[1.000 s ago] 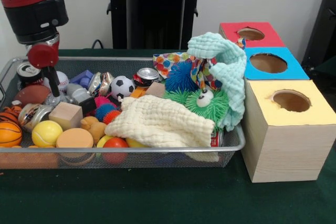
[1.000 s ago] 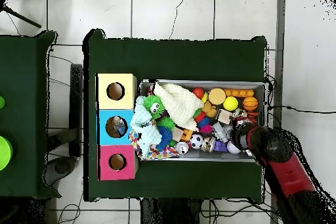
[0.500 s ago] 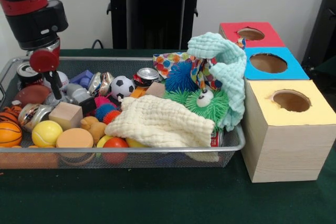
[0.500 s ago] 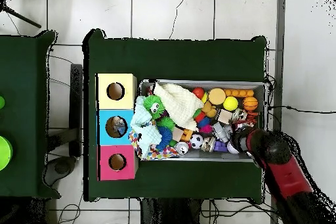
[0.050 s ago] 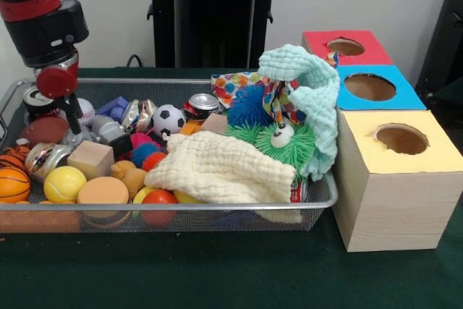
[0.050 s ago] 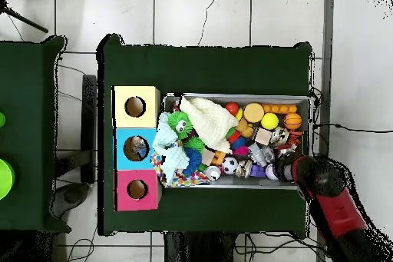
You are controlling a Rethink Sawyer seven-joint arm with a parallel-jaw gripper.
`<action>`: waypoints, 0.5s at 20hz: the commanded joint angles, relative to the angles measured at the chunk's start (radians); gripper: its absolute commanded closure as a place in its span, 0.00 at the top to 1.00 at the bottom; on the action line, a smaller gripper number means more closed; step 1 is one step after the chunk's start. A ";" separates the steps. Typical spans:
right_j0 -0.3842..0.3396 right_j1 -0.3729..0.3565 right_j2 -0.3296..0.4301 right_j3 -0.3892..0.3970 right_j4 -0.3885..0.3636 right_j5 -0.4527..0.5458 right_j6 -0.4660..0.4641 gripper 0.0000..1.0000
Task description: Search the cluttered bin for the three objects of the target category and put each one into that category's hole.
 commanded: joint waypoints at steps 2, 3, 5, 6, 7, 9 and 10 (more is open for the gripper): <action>-0.016 -0.016 0.011 -0.024 -0.063 0.150 -0.005 1.00; -0.017 -0.014 0.009 -0.031 -0.067 0.157 -0.007 1.00; -0.021 0.004 0.023 -0.034 -0.067 0.140 -0.001 1.00; -0.024 0.013 0.032 -0.026 -0.065 0.121 0.005 1.00; -0.027 0.022 0.041 -0.019 -0.063 0.102 0.012 1.00; -0.035 0.033 0.054 -0.006 -0.062 0.078 0.018 1.00; -0.036 0.035 0.056 -0.003 -0.064 0.075 0.018 1.00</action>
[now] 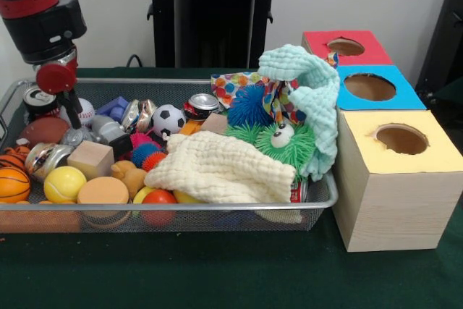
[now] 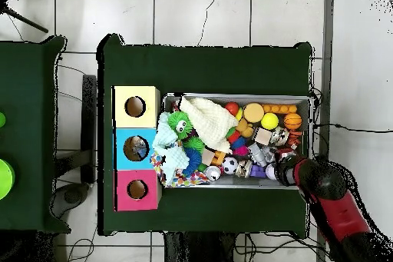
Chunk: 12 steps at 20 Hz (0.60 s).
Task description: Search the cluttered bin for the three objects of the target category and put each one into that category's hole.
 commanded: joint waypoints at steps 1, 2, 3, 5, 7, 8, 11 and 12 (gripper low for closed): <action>-0.023 0.042 0.059 -0.006 -0.038 0.047 0.016 1.00; -0.024 0.045 0.061 -0.007 -0.039 0.046 0.014 1.00; -0.027 0.050 0.065 -0.006 -0.038 0.042 0.014 1.00; -0.032 0.063 0.072 -0.009 -0.037 0.033 0.013 1.00; -0.032 0.065 0.074 -0.010 -0.037 0.031 0.014 1.00; -0.031 0.066 0.074 -0.012 -0.039 0.031 0.013 1.00; -0.032 0.061 0.071 -0.025 -0.047 0.034 0.004 1.00; -0.031 0.057 0.066 -0.031 -0.050 0.040 0.001 1.00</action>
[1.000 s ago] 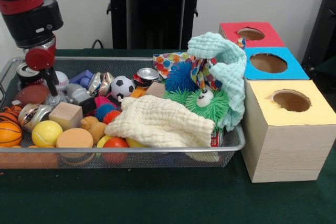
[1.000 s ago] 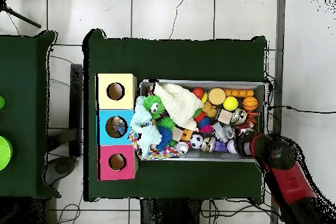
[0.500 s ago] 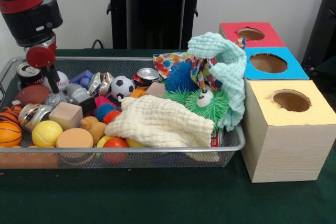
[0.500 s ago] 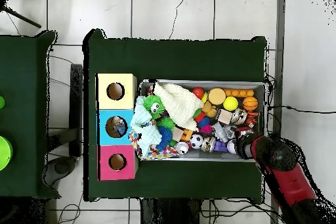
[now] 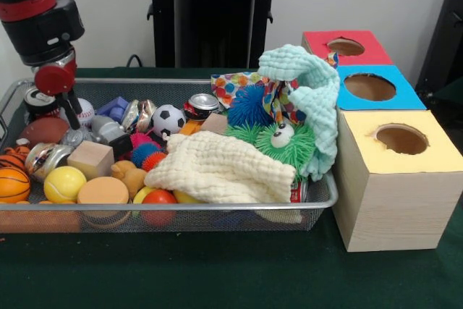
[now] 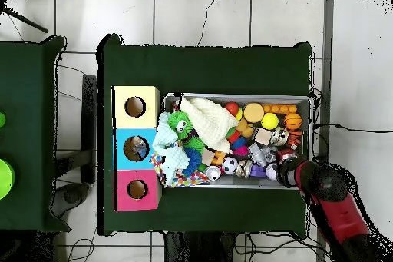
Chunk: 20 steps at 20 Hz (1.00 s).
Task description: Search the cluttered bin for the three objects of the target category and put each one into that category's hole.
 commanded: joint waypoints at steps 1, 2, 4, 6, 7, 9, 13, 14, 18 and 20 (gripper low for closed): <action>-0.008 0.042 0.056 -0.038 -0.051 0.048 -0.001 1.00; -0.010 0.048 0.057 -0.047 -0.053 0.051 -0.006 1.00; -0.016 0.060 0.064 -0.059 -0.057 0.044 -0.015 1.00; -0.019 0.068 0.064 -0.078 -0.064 0.060 -0.030 1.00; -0.019 0.070 0.063 -0.087 -0.067 0.067 -0.034 1.00; -0.022 0.076 0.065 -0.096 -0.071 0.072 -0.039 1.00; -0.032 0.097 0.082 -0.092 -0.070 0.052 -0.033 1.00; -0.035 0.106 0.087 -0.097 -0.070 0.052 -0.035 1.00; -0.045 0.132 0.098 -0.123 -0.076 0.046 -0.046 1.00; -0.048 0.147 0.107 -0.134 -0.078 0.040 -0.049 1.00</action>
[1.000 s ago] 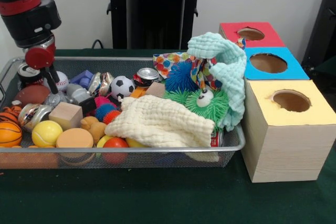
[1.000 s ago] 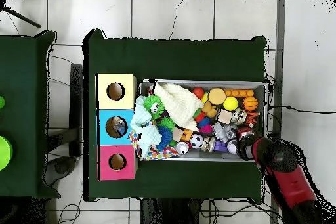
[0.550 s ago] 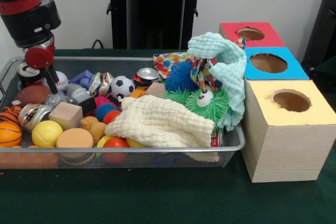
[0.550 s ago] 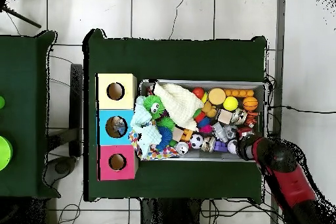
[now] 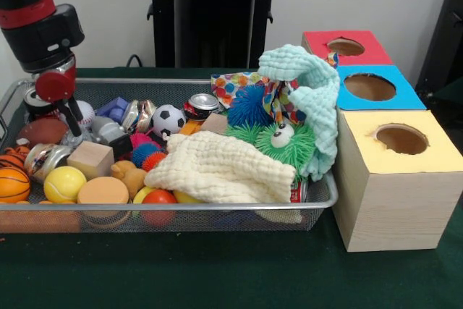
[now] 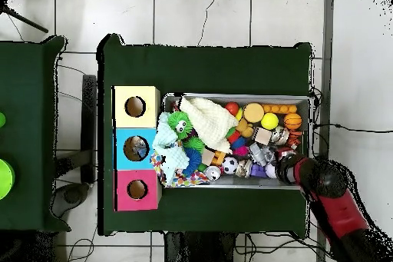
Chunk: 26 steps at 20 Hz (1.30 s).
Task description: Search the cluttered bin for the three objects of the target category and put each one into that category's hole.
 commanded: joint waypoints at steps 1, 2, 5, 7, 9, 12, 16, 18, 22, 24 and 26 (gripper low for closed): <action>-0.035 0.127 0.080 -0.103 -0.054 0.030 -0.048 1.00; -0.039 0.136 0.089 -0.104 -0.053 0.021 -0.047 1.00; -0.052 0.167 0.119 -0.108 -0.053 -0.002 -0.044 1.00; -0.061 0.179 0.130 -0.111 -0.059 -0.019 -0.043 1.00; -0.064 0.189 0.134 -0.124 -0.066 -0.015 -0.047 1.00; -0.068 0.206 0.142 -0.141 -0.075 -0.008 -0.053 1.00; -0.077 0.212 0.155 -0.125 -0.082 -0.029 -0.039 1.00; -0.079 0.209 0.158 -0.114 -0.088 -0.037 -0.027 1.00; -0.090 0.217 0.170 -0.103 -0.097 -0.056 -0.015 1.00; -0.097 0.223 0.179 -0.103 -0.102 -0.059 -0.022 1.00; -0.110 0.226 0.194 -0.099 -0.124 -0.086 -0.039 0.00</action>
